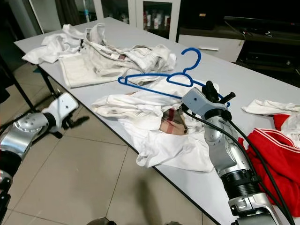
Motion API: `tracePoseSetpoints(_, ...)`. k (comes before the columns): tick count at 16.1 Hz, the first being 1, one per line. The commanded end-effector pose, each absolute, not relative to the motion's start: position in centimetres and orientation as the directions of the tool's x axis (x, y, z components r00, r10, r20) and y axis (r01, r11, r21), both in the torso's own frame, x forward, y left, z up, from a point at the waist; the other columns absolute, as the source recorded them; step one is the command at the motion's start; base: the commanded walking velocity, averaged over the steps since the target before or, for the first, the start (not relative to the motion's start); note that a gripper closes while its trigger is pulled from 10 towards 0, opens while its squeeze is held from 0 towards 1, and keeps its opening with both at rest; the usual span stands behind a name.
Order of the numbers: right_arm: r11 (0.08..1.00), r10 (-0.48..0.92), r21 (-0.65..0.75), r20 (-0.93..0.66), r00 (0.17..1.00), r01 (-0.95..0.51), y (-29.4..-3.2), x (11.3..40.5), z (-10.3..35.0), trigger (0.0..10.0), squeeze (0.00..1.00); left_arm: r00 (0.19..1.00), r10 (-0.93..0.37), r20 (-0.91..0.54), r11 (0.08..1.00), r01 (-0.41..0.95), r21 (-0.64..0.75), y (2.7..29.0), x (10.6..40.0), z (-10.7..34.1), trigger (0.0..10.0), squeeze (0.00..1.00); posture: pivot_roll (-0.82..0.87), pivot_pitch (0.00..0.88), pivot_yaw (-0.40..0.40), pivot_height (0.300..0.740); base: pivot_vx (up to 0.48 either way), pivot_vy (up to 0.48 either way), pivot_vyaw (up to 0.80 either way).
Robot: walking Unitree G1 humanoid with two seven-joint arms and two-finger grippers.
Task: Hang hanger
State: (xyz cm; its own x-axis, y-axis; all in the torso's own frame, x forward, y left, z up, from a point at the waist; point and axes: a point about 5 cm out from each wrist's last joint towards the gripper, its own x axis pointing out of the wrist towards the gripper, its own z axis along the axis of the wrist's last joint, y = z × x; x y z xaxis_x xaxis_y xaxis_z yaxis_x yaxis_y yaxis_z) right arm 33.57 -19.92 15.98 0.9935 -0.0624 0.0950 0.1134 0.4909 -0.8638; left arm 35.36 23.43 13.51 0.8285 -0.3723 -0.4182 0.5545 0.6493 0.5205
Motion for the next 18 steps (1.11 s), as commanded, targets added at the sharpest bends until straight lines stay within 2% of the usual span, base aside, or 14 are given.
tracePoseSetpoints(1, 0.492, -0.070, -0.857, 0.134, 0.989, 0.151, -20.3, 33.4, 16.7, 10.0, 0.00, 0.862, -0.368, -0.348, 0.657, 0.506, 0.559, 23.4, 36.1, 15.2, 10.0, 0.00, 0.01, 0.005, 0.012, 0.723, 0.000, 0.000, 0.00)
tracePoseSetpoints(5, 0.494, -0.068, -0.850, 0.171, 0.983, 0.182, -20.2, 32.9, 17.2, 10.0, 0.00, 0.886, -0.343, -0.312, 0.662, 0.463, 0.589, 23.9, 36.9, 16.0, 10.0, 0.00, 0.01, 0.006, 0.012, 0.723, 0.000, 0.000, 0.00)
tracePoseSetpoints(8, 0.501, -0.035, -0.844, 0.202, 0.979, 0.192, -19.3, 32.8, 18.1, 10.0, 0.00, 0.860, -0.445, -0.250, 0.745, 0.511, 0.430, 22.8, 37.1, 16.0, 10.0, 0.00, 0.00, 0.004, 0.015, 0.723, 0.000, 0.000, 0.00)
tracePoseSetpoints(9, 0.505, -0.026, -0.840, 0.213, 0.977, 0.197, -19.0, 32.8, 18.4, 10.0, 0.00, 0.851, -0.465, -0.245, 0.748, 0.526, 0.406, 22.4, 37.2, 15.8, 10.0, 1.00, -0.01, 0.004, 0.017, 0.723, 0.000, 0.000, 0.00)
tracePoseSetpoints(11, 0.511, -0.011, -0.835, 0.233, 0.972, 0.205, -18.6, 32.5, 19.1, 10.0, 0.00, 0.849, -0.464, -0.252, 0.728, 0.528, 0.437, 21.3, 37.3, 15.0, 10.0, 1.00, -0.01, 0.003, 0.025, 0.723, 0.000, 0.000, 0.00)
tracePoseSetpoints(12, 0.515, 0.000, -0.832, 0.241, 0.970, 0.207, -18.3, 32.3, 19.3, 10.0, 0.00, 0.845, -0.457, -0.278, 0.712, 0.535, 0.455, 20.8, 37.3, 14.3, 10.0, 0.25, -0.02, 0.003, 0.028, 0.723, 0.000, 0.000, 0.00)
tracePoseSetpoints(13, 0.519, 0.009, -0.830, 0.245, 0.970, 0.205, -18.0, 32.2, 19.4, 10.0, 0.00, 0.848, -0.447, -0.285, 0.711, 0.530, 0.462, 20.5, 37.3, 13.9, 10.0, 0.00, -0.02, 0.004, 0.030, 0.723, 0.000, 0.000, 0.00)
tracePoseSetpoints(18, 0.551, 0.074, -0.813, 0.274, 0.959, 0.189, -15.8, 31.2, 20.6, 10.0, 0.00, 0.863, -0.409, -0.298, 0.721, 0.505, 0.474, 20.4, 37.5, 13.4, 10.0, 0.00, -0.04, 0.019, 0.039, 0.723, 0.000, 0.000, 0.00)
